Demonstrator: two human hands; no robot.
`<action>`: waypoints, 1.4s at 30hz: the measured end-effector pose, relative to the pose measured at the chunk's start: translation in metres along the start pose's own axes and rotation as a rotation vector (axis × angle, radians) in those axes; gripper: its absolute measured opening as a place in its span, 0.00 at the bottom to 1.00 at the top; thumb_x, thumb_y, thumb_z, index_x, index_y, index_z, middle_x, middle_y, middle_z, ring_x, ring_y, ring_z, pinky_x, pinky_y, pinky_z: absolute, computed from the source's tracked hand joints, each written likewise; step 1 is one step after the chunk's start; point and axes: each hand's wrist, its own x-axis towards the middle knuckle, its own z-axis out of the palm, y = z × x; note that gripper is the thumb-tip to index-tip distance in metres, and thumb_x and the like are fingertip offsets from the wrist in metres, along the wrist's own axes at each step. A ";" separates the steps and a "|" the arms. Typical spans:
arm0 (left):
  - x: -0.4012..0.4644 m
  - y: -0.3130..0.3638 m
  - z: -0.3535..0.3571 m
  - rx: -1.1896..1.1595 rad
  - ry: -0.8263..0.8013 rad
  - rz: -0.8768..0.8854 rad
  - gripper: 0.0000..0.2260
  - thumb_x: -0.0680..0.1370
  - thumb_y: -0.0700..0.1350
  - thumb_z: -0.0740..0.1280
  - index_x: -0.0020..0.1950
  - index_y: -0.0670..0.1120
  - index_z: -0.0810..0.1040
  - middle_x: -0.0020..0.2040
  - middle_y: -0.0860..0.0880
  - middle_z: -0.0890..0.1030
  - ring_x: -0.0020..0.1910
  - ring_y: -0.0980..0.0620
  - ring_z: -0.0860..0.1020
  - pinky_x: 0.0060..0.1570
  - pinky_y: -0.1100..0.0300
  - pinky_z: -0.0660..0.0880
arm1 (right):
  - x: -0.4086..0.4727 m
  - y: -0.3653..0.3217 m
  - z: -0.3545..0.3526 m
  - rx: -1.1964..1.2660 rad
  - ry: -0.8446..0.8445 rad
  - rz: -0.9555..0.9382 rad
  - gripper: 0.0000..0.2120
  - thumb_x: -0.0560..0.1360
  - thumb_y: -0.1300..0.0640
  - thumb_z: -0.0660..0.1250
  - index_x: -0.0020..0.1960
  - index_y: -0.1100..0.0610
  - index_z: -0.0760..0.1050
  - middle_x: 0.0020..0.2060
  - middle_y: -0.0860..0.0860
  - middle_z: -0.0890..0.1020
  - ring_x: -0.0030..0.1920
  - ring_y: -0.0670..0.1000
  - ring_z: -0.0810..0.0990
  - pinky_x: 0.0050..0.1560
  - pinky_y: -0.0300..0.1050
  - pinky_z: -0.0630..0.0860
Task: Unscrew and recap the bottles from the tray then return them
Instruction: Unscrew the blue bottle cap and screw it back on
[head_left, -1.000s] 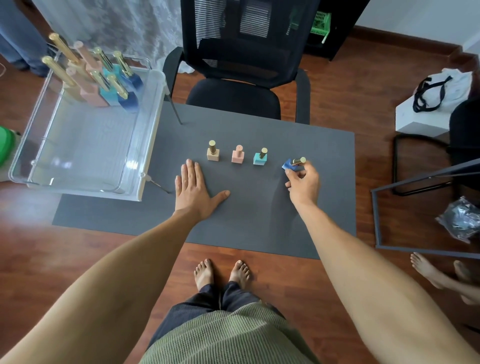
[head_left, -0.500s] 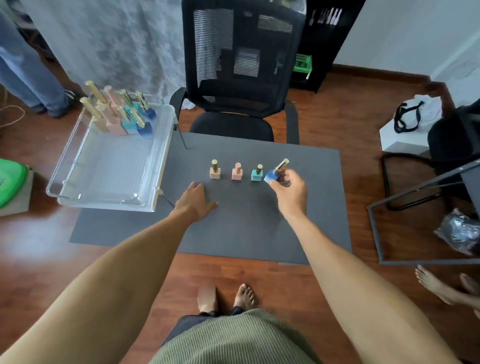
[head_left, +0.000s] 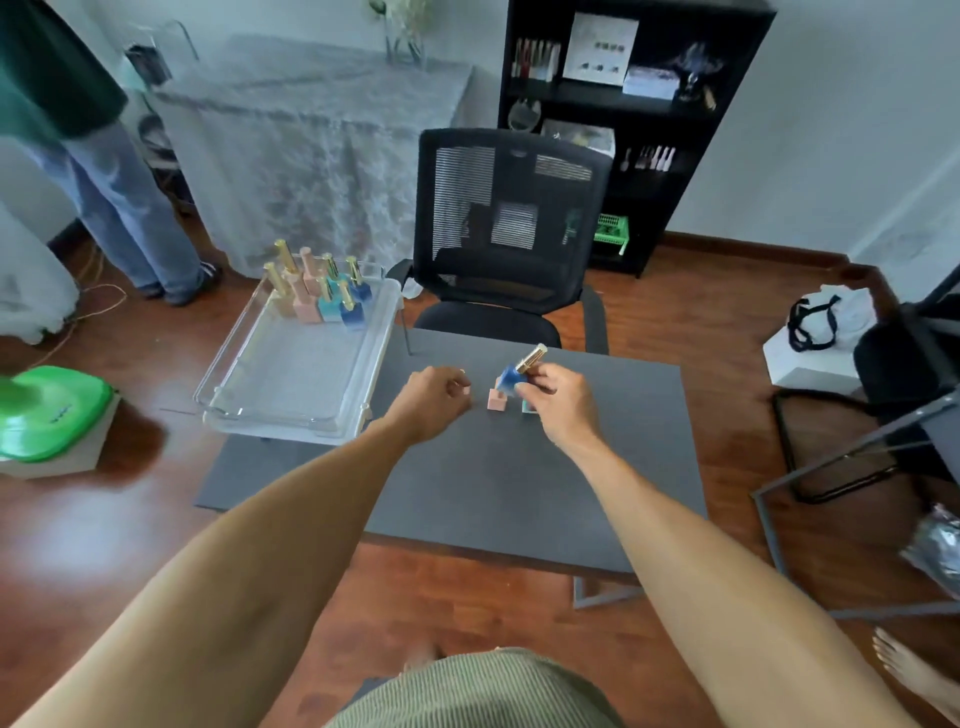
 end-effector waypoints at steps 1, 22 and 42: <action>-0.001 0.003 -0.003 -0.008 0.010 0.022 0.12 0.76 0.48 0.71 0.58 0.50 0.84 0.47 0.51 0.85 0.50 0.49 0.82 0.53 0.55 0.78 | 0.000 -0.003 0.003 0.009 -0.013 -0.003 0.09 0.77 0.60 0.73 0.55 0.49 0.84 0.42 0.39 0.87 0.45 0.42 0.86 0.45 0.37 0.81; -0.025 0.018 -0.034 -0.114 0.055 0.107 0.09 0.77 0.45 0.74 0.58 0.48 0.85 0.45 0.53 0.81 0.42 0.53 0.77 0.40 0.63 0.69 | -0.019 -0.046 0.010 0.092 -0.053 -0.070 0.17 0.76 0.58 0.67 0.64 0.49 0.76 0.46 0.53 0.84 0.41 0.52 0.88 0.34 0.37 0.80; -0.025 0.018 -0.042 0.027 -0.001 0.180 0.07 0.78 0.44 0.73 0.55 0.50 0.87 0.48 0.49 0.83 0.43 0.50 0.76 0.40 0.61 0.71 | -0.007 -0.053 0.002 -0.145 -0.152 -0.202 0.10 0.79 0.65 0.71 0.56 0.54 0.85 0.48 0.52 0.86 0.48 0.55 0.86 0.55 0.53 0.84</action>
